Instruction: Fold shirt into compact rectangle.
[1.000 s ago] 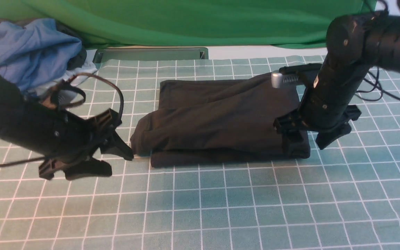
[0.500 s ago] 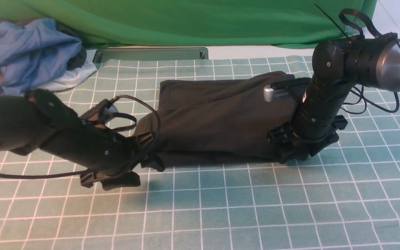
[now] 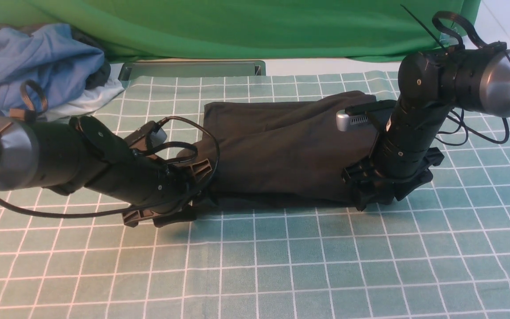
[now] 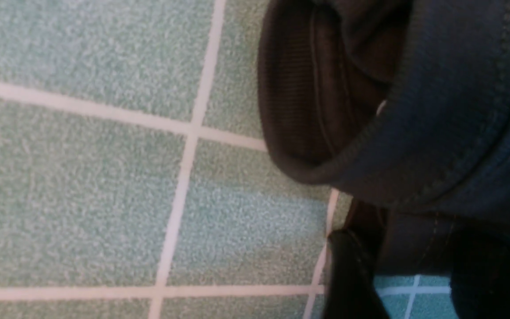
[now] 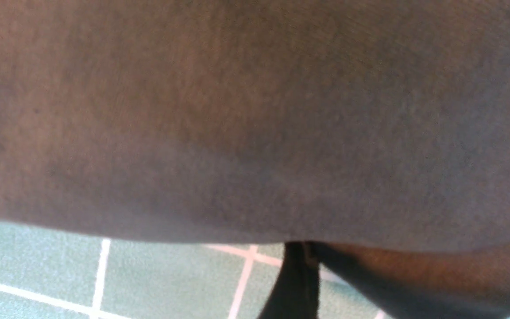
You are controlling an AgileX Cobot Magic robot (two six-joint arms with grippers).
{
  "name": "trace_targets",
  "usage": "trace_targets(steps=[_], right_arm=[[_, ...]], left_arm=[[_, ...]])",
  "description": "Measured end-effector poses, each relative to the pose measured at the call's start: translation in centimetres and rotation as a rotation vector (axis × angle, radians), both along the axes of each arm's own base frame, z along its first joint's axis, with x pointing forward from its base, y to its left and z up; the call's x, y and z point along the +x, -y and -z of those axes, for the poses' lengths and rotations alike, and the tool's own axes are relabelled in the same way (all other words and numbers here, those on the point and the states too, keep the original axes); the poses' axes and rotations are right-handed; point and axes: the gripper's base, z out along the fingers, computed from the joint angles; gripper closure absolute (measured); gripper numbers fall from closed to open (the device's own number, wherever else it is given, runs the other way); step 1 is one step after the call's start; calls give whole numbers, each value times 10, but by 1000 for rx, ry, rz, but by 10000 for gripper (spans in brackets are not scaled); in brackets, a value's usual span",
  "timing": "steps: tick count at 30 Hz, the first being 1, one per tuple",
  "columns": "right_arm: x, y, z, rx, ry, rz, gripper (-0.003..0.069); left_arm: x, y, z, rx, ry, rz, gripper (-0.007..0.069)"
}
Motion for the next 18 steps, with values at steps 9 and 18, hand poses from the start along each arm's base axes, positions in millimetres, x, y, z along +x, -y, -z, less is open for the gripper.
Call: trace_targets(steps=[9,18], right_arm=[[-1,1,0,-6,-7,-3,536],[-4,3,0,-35,-44,-46,535]], left_arm=[[-1,3,2,-27,-23,-16,611],[-8,19,3,-55,-38,-3,610]])
